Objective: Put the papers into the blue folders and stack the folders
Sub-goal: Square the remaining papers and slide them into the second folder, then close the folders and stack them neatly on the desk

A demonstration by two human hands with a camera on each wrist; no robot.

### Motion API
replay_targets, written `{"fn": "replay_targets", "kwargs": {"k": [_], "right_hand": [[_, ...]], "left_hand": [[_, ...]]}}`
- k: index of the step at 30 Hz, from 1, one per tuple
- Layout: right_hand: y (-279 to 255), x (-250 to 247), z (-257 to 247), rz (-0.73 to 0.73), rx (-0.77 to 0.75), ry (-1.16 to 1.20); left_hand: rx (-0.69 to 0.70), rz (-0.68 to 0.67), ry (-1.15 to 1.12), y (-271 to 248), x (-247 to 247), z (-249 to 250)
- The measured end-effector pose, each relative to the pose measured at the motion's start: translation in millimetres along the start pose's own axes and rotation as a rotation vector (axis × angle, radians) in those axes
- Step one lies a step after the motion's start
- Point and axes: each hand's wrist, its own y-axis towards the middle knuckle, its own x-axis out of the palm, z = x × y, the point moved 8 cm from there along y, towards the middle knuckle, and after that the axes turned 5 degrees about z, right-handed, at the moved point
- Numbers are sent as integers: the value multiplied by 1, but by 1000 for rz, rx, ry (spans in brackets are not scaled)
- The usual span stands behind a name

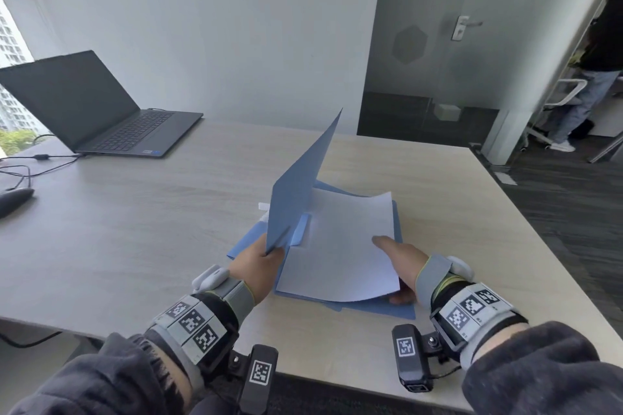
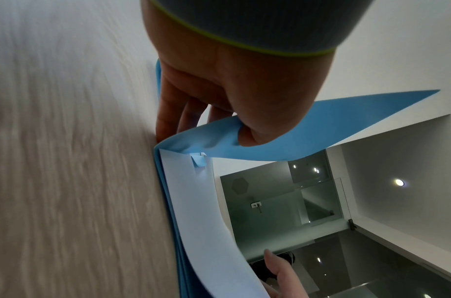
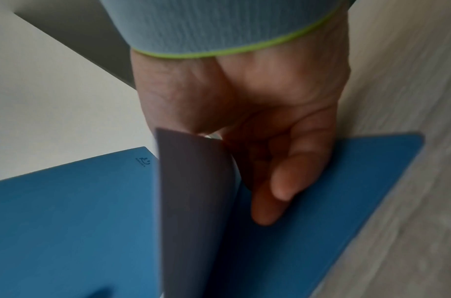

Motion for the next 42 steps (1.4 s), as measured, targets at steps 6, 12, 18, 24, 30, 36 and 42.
{"fn": "replay_targets", "kwargs": {"k": [6, 12, 18, 24, 30, 36, 42], "right_hand": [[4, -36, 11, 140, -4, -100], [14, -65, 26, 211, -7, 161], [9, -62, 26, 180, -102, 195], [0, -60, 25, 202, -175, -140], [-8, -57, 21, 175, -246, -204], [-10, -55, 21, 160, -263, -187], [-7, -56, 22, 171, -252, -76]], "left_hand": [[88, -67, 25, -13, 5, 21], [68, -172, 187, -19, 21, 22], [-96, -282, 143, -16, 34, 11], [-167, -220, 29, 4, 36, 25], [-226, -146, 79, 36, 40, 19], [-246, -136, 42, 42, 45, 10], [-278, -100, -307, 45, 45, -7]]}}
